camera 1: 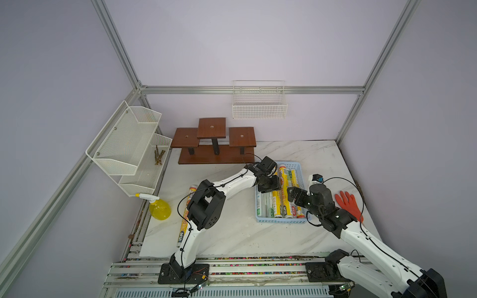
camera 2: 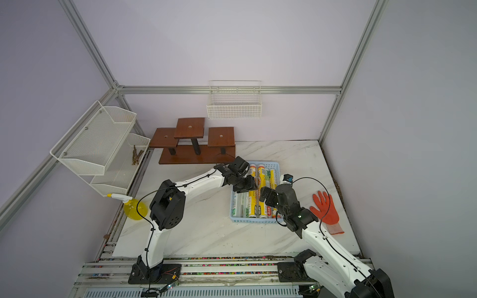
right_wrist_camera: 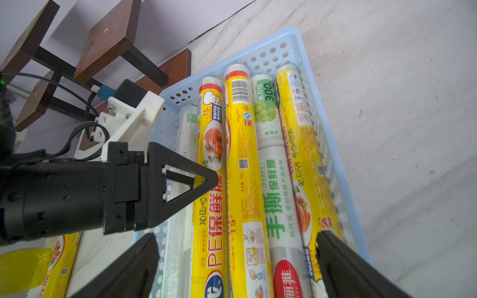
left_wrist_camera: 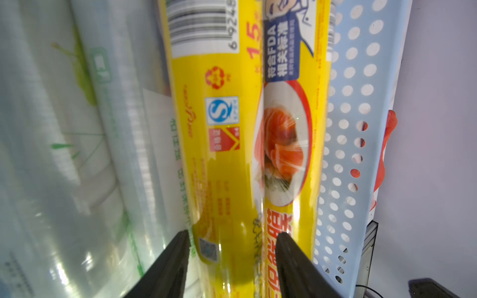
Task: Put the plastic wrap into the basket
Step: Place the plastic wrap in the basket, then pick up the plastic wrap from the center of the board.
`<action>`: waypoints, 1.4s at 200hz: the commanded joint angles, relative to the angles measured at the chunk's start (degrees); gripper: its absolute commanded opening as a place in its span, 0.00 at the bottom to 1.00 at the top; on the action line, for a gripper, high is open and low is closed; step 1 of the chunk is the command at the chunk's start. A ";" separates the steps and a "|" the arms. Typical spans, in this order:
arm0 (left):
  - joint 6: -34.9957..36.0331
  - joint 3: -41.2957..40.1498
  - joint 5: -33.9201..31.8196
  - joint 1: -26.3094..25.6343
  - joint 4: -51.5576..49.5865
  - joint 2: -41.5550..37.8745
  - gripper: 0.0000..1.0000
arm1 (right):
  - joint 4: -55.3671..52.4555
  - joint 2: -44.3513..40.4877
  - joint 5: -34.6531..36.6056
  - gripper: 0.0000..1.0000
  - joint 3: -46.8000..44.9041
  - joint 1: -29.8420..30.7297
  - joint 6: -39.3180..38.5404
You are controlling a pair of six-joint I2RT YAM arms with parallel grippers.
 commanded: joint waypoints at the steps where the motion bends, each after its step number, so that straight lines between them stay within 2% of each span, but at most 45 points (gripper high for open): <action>1: 0.72 0.98 -2.23 -0.48 -2.33 -3.01 0.58 | -1.15 -0.92 1.06 0.99 0.43 -0.30 -0.46; 26: 2.02 -1.29 -5.67 -0.47 -1.66 -8.52 0.62 | -0.62 -1.05 -0.02 0.99 0.66 -0.30 -0.43; 50: 4.54 -7.08 -12.53 -0.46 0.74 -15.86 0.63 | 2.97 -1.26 -4.95 0.99 0.51 -0.34 -0.39; 78: 6.29 -15.95 -22.48 0.76 1.45 -25.18 0.63 | 10.89 -0.54 -15.45 0.99 0.15 -0.31 -0.50; 107: 7.62 -25.35 -32.60 2.96 -0.55 -34.35 0.64 | 21.51 4.63 -28.04 0.99 0.95 0.31 1.81; 132: 7.51 -31.71 -37.00 6.30 -4.54 -40.35 0.66 | 22.36 10.20 -27.97 0.99 4.97 4.54 -0.22; 176: 6.01 -39.16 -41.54 11.37 -11.41 -47.68 0.67 | 19.10 19.01 -23.11 0.99 12.78 13.75 -5.25; 189: 5.32 -41.27 -43.08 12.88 -12.67 -49.13 0.71 | 17.97 21.87 -22.01 0.99 15.02 16.24 -6.53; 220: 5.12 -45.49 -42.42 18.87 -14.34 -52.10 0.76 | 17.07 28.22 -22.93 0.99 19.04 20.03 -7.41; 233: 5.27 -47.45 -43.32 21.35 -14.32 -53.18 0.82 | 17.92 30.01 -24.89 0.99 19.65 20.67 -6.46; 280: 4.04 -54.31 -34.19 32.49 -11.86 -55.88 0.88 | 18.65 34.74 -28.26 0.99 22.05 23.71 -6.33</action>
